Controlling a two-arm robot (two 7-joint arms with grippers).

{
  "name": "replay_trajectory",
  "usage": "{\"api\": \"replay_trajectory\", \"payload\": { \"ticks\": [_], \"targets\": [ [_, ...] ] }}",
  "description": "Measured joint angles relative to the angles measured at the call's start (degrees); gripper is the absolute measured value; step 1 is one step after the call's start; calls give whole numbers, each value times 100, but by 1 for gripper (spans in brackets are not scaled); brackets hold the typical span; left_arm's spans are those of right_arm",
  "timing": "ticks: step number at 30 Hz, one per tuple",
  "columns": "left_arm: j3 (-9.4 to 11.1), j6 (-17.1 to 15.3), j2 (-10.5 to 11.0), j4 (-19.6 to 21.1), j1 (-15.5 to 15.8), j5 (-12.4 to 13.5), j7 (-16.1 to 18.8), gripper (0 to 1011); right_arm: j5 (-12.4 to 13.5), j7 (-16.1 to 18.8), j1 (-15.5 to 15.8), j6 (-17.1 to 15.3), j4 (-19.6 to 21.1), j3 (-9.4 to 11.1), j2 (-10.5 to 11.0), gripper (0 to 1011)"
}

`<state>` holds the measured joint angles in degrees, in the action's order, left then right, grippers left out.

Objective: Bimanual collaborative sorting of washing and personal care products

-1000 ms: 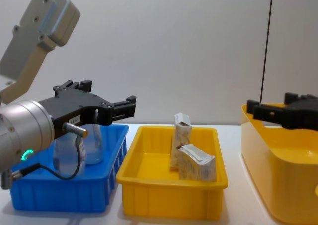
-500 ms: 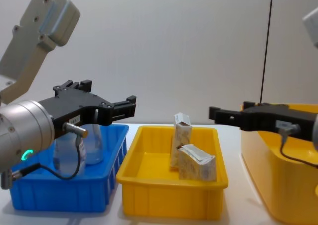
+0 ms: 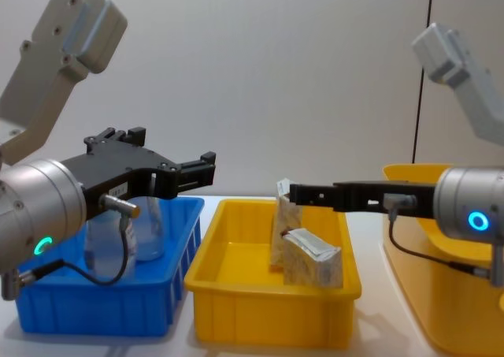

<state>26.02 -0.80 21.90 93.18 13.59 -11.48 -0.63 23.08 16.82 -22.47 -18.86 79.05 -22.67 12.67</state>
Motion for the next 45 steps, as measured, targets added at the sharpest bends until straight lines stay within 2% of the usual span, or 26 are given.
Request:
{"api": "replay_trajectory", "payload": {
  "ticks": [11, 21, 26, 35, 38, 45],
  "targets": [
    [0, 0, 0, 0, 0, 0, 0, 1001, -7, -317, -357, -944, -271, -172, -262, 1002],
    [0, 0, 0, 0, 0, 0, 0, 1001, -69, -421, -652, -1513, -581, -299, -426, 988],
    [0, 0, 0, 0, 0, 0, 0, 1001, -108, -480, -787, -1830, -765, -352, -506, 880],
    [0, 0, 0, 0, 0, 0, 0, 1001, -198, -639, -983, -2278, -987, -391, -629, 596],
    [0, 0, 0, 0, 0, 0, 0, 1001, -225, -683, -1022, -2365, -1017, -402, -655, 499],
    [0, 0, 0, 0, 0, 0, 0, 1001, -325, -777, -1041, -2427, -984, -429, -671, 361]
  ]
}}
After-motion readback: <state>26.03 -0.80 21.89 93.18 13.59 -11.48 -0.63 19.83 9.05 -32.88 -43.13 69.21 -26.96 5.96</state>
